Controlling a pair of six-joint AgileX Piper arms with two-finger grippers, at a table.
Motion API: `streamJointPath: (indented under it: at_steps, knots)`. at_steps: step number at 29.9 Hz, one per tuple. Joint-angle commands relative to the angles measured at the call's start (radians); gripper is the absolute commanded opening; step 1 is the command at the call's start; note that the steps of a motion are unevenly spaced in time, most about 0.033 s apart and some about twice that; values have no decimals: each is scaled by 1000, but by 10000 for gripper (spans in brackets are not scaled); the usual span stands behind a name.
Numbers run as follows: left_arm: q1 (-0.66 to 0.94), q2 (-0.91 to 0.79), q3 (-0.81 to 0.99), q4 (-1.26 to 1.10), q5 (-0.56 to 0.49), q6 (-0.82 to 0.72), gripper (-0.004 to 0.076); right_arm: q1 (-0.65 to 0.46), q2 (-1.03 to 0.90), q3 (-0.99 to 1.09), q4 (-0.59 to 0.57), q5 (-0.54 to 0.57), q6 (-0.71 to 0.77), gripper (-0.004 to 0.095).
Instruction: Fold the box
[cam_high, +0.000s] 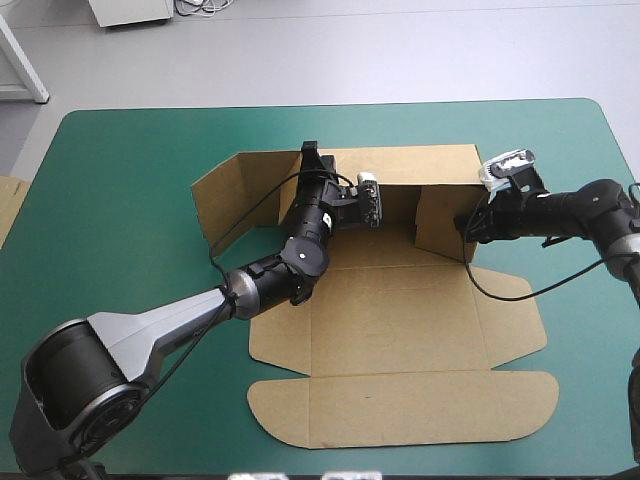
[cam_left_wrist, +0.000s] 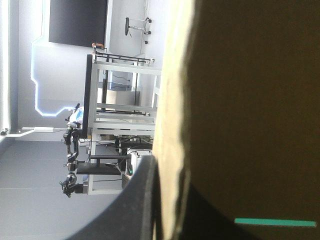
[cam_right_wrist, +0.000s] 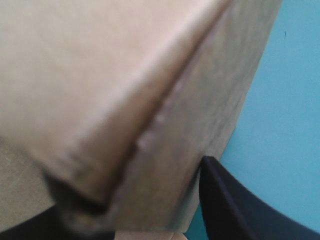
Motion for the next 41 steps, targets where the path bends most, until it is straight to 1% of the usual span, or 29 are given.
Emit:
streamJointPath:
  at_steps: [1,5,8,12,15,26,28,30,33,35,37,41]
  knots:
    - [-4,-32,-17,-27,-41,-31,-10,3,-43,51,87,-51,-50,358]
    - [-4,-32,-17,-27,-41,-31,-10,3,-43,119,226,-60,-162,265]
    - [-4,-32,-17,-27,-39,-31,-10,3,-43,130,292,-76,-205,204]
    - [-4,-32,-17,-27,-39,-31,-10,3,-43,130,292,-111,-202,111]
    - [-4,-32,-17,-27,-39,-31,-10,9,-43,130,292,-114,-201,-17]
    - [-8,-32,-17,-25,-42,-31,-1,101,-43,130,289,-199,-199,-11]
    - [-8,-39,-17,-28,-45,-35,34,101,-43,130,290,-207,-186,-12]
    - [-8,-48,-17,-41,-59,-35,118,101,-43,130,290,-212,-186,-12]
    - [-21,-66,-17,-43,-66,-35,293,101,-43,130,293,-219,-184,-11]
    - [-35,-81,-17,-44,-67,-35,391,101,-43,130,293,-225,-181,-12]
    - [-50,-96,-17,-54,-65,-30,431,101,-43,130,293,-227,-181,-13]
    - [-87,-124,-17,-104,-92,-20,437,101,-43,130,293,-230,-177,-16]
